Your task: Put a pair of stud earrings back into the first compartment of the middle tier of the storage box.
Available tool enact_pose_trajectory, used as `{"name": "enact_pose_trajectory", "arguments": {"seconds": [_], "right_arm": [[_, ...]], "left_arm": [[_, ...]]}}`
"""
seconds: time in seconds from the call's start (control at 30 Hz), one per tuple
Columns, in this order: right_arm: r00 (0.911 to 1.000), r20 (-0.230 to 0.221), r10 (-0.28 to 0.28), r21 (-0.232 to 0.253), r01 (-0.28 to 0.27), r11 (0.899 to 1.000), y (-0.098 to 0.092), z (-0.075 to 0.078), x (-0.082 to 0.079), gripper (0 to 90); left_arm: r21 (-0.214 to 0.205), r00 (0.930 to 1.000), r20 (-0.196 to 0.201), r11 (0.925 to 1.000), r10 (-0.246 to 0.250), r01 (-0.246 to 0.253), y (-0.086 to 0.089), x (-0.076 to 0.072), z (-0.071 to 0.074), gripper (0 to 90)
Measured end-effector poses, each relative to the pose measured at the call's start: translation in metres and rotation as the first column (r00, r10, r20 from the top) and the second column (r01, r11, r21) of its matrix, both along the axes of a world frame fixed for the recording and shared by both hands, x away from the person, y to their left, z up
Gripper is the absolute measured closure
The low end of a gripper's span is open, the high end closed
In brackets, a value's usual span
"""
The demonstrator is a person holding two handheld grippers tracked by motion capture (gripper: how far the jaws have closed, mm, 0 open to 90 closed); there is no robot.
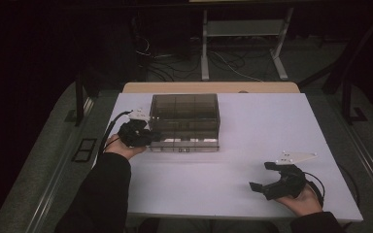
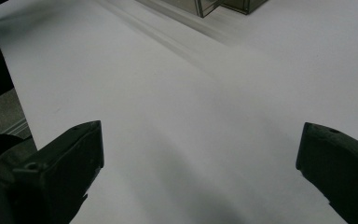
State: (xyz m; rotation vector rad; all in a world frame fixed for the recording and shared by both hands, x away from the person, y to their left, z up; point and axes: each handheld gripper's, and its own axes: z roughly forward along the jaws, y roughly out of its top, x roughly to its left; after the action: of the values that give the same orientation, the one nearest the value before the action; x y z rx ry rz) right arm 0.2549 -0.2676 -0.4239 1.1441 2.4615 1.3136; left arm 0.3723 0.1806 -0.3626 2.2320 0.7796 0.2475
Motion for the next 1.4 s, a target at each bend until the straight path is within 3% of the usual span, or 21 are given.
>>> {"name": "enact_pose_trajectory", "arguments": {"seconds": [0.47,1.0,1.07,1.17,1.4], "right_arm": [[1.0,-0.002,0.003,-0.001,-0.003,1.0,0.0,0.0,0.0,0.3],[1.0,-0.002,-0.001,0.001,0.001,1.0,-0.001,0.0,0.0,0.3],[1.0,-0.004,-0.002,0.001,0.002,1.0,-0.002,0.0,0.0,0.3],[1.0,-0.004,-0.001,0.0,0.001,1.0,-0.002,0.0,-0.001,0.3],[1.0,-0.002,0.001,0.0,-0.001,1.0,-0.001,0.001,-0.001,0.3]], "left_arm": [[-0.005,0.9996,-0.015,0.9996,0.026,-0.026,-0.008,0.013,-0.021,77.8],[0.053,0.9981,-0.051,0.9981,0.036,-0.033,-0.016,0.02,-0.033,76.9],[0.055,0.9975,-0.063,0.9981,0.031,-0.028,-0.017,0.02,-0.033,73.1],[0.051,0.9981,-0.05,0.9982,0.036,-0.034,-0.017,0.019,-0.031,66.0],[-0.008,0.999,-0.024,0.9993,0.037,-0.038,-0.011,0.012,-0.02,48.2]]}}
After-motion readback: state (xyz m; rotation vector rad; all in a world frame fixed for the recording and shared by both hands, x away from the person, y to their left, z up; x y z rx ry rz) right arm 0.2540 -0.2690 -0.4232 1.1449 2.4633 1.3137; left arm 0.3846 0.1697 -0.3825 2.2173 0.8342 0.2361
